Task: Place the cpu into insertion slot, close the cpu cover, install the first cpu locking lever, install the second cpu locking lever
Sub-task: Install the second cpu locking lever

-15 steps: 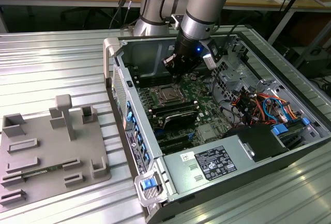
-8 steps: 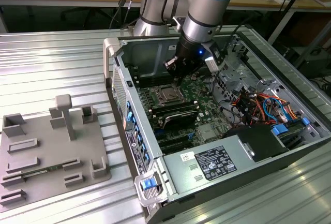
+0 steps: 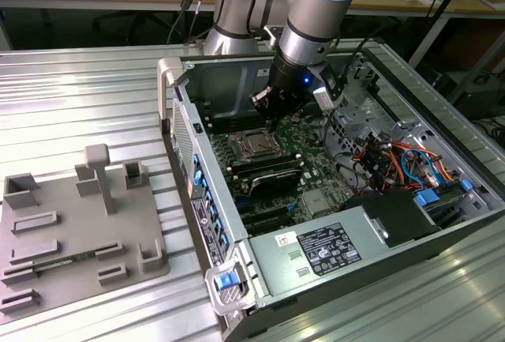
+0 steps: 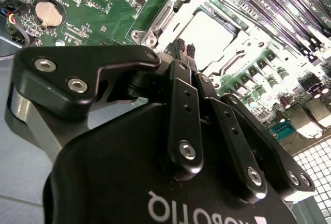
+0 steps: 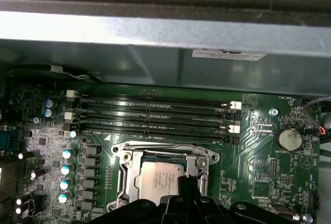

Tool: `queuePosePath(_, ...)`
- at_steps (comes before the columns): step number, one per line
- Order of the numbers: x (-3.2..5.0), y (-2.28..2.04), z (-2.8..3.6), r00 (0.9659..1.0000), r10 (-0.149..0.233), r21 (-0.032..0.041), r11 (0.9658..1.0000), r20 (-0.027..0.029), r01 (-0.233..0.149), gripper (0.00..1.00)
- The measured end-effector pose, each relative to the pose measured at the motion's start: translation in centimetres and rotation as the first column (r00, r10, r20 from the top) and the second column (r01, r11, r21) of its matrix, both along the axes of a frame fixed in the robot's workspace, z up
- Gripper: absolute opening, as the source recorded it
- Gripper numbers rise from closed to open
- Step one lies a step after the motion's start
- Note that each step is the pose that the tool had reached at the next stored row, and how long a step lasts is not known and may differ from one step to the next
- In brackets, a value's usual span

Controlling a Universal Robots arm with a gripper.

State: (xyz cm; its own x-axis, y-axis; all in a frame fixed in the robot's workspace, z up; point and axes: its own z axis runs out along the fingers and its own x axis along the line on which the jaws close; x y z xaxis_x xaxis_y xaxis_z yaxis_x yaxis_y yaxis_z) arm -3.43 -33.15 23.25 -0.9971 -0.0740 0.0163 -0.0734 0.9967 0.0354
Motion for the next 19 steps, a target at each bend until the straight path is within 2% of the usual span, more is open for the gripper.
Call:
queuePosePath(4, -0.01, -0.01, 0.06, 1.0, 0.0, -0.0003, 1.0, -0.0002, 0.0, 0.11)
queuePosePath(6, 0.0, 0.0, 0.42, 1.0, 0.0, 0.0001, 1.0, 0.0001, 0.0, 0.11)
queuePosePath(7, 0.0, 0.0, 0.83, 1.0, 0.0, -0.0001, 1.0, -0.0001, 0.0, 0.11)
queuePosePath(11, 0.0, -0.21, 1.0, 1.0, 0.0, 0.0001, 1.0, 0.0, 0.0, 0.11)
queuePosePath(13, 0.0, -0.52, 1.0, 1.0, 0.0, 0.0, 1.0, 0.0, 0.0, 0.11)
queuePosePath(16, 0.0, -1.25, 1.0, 1.0, 0.0, 0.0001, 1.0, 0.0, 0.0, 0.11)
queuePosePath(18, -0.01, -1.93, 1.01, 1.0, 0.0, 0.0, 1.0, -0.0001, 0.0, 0.11)
queuePosePath(19, 0.0, -2.53, 1.0, 1.0, 0.0, 0.0, 1.0, 0.0, 0.0, 0.11)
